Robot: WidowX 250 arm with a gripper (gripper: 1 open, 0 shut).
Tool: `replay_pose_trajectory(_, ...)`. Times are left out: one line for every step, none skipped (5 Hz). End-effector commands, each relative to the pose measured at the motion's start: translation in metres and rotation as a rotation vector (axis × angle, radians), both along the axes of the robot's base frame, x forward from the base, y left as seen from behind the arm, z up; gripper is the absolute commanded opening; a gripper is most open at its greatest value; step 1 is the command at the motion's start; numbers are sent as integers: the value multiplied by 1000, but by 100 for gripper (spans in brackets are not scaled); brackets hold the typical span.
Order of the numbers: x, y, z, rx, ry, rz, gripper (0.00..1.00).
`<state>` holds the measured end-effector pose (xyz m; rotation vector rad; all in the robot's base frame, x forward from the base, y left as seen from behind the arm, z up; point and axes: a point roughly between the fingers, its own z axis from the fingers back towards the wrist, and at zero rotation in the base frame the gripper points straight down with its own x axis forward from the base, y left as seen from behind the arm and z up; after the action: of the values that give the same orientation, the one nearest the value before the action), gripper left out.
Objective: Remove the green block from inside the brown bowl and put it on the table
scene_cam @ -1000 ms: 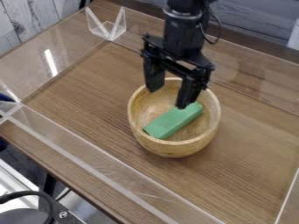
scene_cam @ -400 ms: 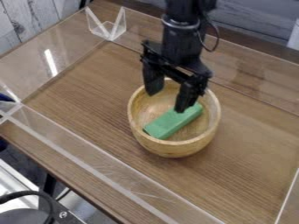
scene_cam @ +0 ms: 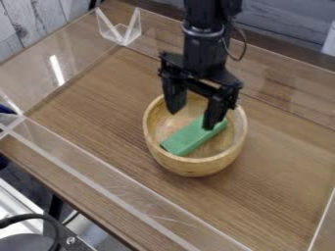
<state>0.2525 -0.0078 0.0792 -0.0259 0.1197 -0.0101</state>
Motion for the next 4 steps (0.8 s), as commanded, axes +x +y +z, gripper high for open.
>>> replay_pose_trajectory(5, 5, 19, 42, -5, 48, 100)
replay_pose_trajectory(5, 6, 24, 76, 27, 84, 100)
replay_pose_trajectory(7, 6, 16, 77, 30, 85, 100)
replay_pose_trajectory(9, 6, 8, 80, 31, 87, 100)
